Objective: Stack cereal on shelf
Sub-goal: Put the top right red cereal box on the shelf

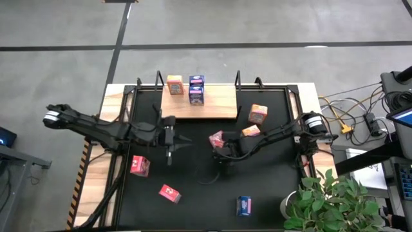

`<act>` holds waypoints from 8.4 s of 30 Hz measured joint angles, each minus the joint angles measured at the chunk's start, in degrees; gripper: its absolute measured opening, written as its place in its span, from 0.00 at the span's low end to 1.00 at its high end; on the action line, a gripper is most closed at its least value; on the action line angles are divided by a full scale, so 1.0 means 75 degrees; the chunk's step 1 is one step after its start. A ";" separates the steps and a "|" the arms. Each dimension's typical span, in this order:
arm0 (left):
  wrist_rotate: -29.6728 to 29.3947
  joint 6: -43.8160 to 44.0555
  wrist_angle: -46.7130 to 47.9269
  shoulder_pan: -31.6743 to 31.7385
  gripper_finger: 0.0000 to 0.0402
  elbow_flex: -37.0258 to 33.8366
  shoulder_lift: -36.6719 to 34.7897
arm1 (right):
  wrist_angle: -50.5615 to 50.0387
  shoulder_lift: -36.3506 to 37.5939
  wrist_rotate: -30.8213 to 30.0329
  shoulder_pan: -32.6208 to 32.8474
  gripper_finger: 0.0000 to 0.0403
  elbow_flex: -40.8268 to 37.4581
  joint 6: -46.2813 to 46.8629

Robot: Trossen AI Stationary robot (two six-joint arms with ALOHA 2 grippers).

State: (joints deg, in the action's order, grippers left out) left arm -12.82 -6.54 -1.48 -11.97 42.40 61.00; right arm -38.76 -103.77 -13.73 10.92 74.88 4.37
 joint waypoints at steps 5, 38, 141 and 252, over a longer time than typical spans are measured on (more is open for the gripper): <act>-0.0014 0.0327 0.0015 0.0000 0.12 -0.0001 0.0270 | 0.1385 0.0001 0.0121 0.0043 0.02 -0.0022 -0.0254; 0.0273 0.0359 0.0449 0.0040 0.12 0.1775 0.5090 | 0.2566 0.1754 0.0076 0.0079 0.02 -0.2881 0.0760; 0.0818 0.6528 -0.0337 0.0403 0.10 0.0882 0.4029 | 0.5577 0.2477 -0.0395 -0.0172 0.02 -0.3391 0.3489; 0.1793 0.2684 -0.3183 0.1606 0.10 -0.1351 -0.0220 | 0.5841 0.3691 0.1559 -0.0974 0.26 -0.3403 -0.0714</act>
State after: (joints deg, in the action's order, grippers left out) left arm 0.63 13.59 -25.35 0.08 32.27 59.35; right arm 5.05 -76.08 -2.04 3.61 49.36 -0.99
